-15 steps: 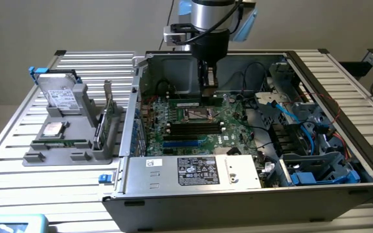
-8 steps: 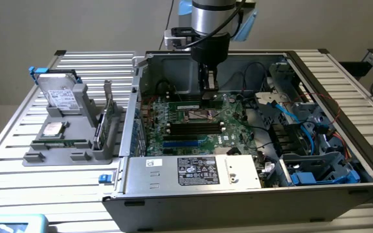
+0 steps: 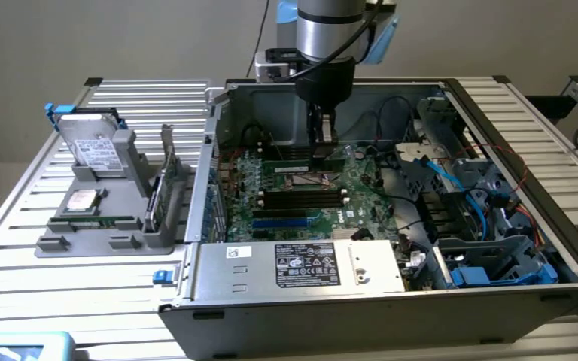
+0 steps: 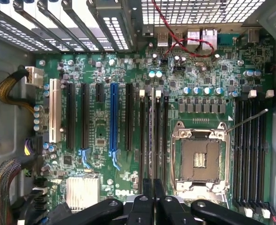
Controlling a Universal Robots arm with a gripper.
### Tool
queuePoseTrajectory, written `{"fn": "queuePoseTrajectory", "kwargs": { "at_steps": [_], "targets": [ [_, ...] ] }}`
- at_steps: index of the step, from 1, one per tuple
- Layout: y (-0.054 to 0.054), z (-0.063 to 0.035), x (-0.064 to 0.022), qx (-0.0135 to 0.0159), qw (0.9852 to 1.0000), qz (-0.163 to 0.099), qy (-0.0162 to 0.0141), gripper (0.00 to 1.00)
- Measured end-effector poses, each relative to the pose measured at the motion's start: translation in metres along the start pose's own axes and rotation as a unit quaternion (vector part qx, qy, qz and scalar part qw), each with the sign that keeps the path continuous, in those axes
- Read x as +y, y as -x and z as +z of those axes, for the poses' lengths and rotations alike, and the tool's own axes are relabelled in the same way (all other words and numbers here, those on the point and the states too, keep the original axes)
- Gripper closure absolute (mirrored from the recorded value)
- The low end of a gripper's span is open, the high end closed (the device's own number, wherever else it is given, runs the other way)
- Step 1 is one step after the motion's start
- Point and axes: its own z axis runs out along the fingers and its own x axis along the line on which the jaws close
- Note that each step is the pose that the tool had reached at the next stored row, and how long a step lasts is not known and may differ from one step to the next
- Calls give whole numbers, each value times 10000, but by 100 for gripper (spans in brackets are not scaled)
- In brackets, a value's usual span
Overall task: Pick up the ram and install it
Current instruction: 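Insert the ram into the slot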
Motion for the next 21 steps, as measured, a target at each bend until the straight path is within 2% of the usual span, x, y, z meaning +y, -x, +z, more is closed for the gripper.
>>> {"fn": "queuePoseTrajectory", "kwargs": {
  "at_steps": [4,9,16,21],
  "targets": [
    [-6,67,-2,0,10000,0,0,88],
    [-60,98,-19,-1,10000,0,1,88],
    [-53,214,-20,1,10000,0,2,88],
    [-60,243,-20,2,10000,0,2,88]
  ]
}}
